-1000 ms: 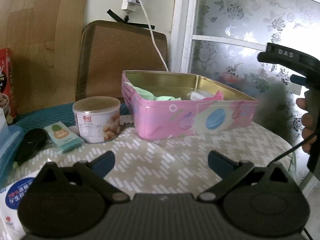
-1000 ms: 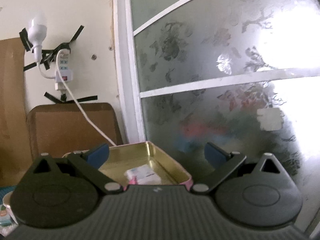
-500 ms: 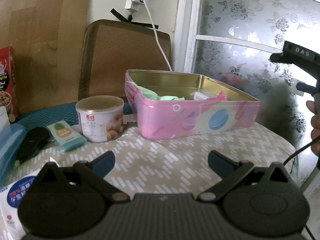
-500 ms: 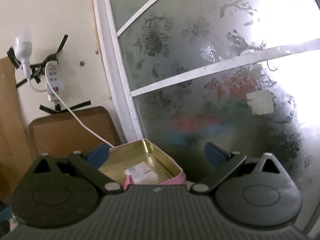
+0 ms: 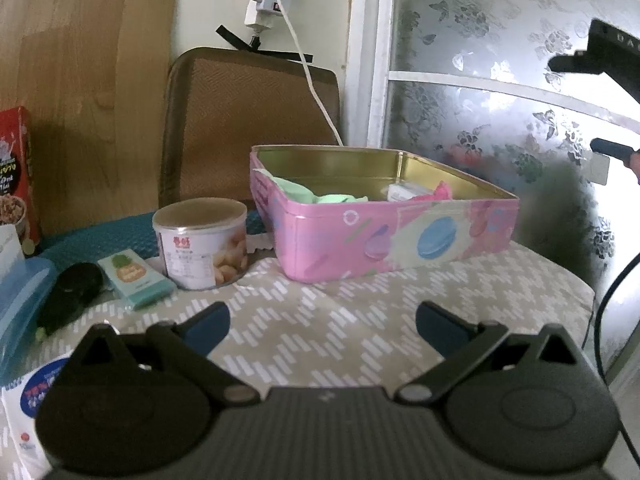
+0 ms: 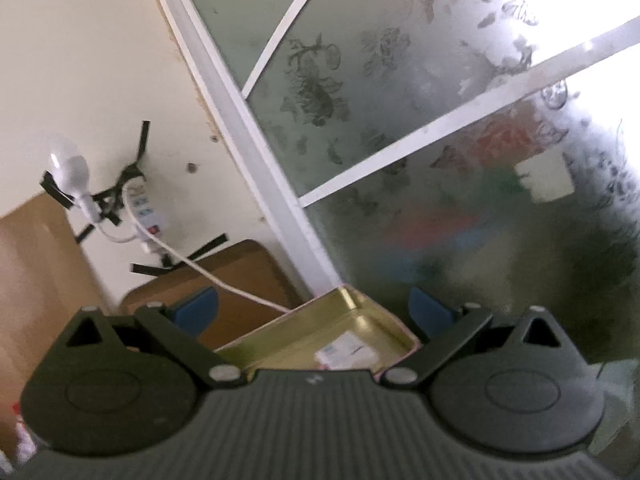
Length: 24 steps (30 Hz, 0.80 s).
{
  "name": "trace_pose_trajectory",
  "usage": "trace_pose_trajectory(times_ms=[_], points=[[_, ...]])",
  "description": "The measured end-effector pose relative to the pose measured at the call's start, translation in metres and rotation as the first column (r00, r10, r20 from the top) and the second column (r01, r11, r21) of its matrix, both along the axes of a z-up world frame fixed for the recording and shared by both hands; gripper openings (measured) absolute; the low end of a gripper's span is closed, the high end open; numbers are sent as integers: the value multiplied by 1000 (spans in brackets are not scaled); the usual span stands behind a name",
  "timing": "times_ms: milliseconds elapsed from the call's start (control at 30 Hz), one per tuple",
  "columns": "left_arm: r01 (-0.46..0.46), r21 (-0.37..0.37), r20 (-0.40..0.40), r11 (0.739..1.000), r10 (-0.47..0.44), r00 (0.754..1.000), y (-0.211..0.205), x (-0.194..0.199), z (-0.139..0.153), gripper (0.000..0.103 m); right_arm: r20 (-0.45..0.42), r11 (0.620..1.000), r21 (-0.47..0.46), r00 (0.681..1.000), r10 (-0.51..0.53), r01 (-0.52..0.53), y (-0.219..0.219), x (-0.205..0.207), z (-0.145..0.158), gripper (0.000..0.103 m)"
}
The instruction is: Organize soft objects
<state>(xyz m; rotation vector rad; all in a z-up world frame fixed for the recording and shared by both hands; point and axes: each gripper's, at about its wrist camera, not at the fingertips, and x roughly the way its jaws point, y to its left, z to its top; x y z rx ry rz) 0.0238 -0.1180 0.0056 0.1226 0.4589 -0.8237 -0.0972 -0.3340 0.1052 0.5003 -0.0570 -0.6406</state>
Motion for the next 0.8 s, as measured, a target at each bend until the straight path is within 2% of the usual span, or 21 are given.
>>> trace_pose_trajectory(times_ms=[167,300,533,600,667,700,800], points=[[13,14,11,1000,-13,1000,-2,-2,0,103,8,998,-18,998,64,-64,3,-1,4,103],[21,32,15,999,-22,1000,-4,-4,-1,103,-5,987,-36,988,156,-156,6,-1,4,103],[33,80,58,996,-38,998,-10,-11,-2,103,-61,960,-149,971,230,-237,24,0,1,103],[32,93,66,995,-39,997,-12,-12,-3,103,-94,954,-171,968,234,-247,27,2,1,103],[32,101,70,994,-40,997,-12,-13,-3,103,-185,946,-186,955,230,-264,29,12,-4,103],[33,102,68,994,-40,997,-12,-13,-3,103,-204,946,-186,952,229,-267,30,13,-7,103],[31,96,45,995,-36,998,-8,-13,-2,103,-201,944,-141,943,267,-297,29,10,-16,103]])
